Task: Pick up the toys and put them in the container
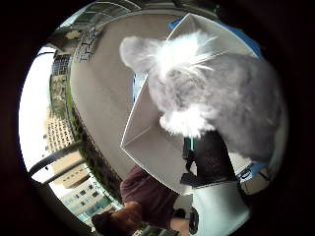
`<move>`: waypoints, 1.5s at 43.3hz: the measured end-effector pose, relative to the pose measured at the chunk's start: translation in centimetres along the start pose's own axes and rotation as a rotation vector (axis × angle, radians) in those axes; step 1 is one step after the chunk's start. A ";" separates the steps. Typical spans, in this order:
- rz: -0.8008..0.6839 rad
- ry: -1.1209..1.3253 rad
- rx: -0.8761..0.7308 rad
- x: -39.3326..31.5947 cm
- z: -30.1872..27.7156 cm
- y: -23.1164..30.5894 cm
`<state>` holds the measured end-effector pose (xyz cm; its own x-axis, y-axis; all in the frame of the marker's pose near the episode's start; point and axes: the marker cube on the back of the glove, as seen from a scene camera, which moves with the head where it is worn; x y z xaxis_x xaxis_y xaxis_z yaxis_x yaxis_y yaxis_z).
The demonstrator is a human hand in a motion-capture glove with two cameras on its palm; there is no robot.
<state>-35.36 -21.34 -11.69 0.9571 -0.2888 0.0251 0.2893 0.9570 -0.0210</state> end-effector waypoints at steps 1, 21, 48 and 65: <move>-0.012 -0.015 0.002 0.4 0.1 0.2; 0.287 -0.010 0.067 19.5 -0.3 14.5; 0.387 -0.226 -0.164 34.8 26.8 19.6; 0.408 -0.219 0.233 34.5 32.9 15.1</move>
<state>1.41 -15.96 21.75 0.9577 0.0978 0.2708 -0.1422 0.9785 0.1492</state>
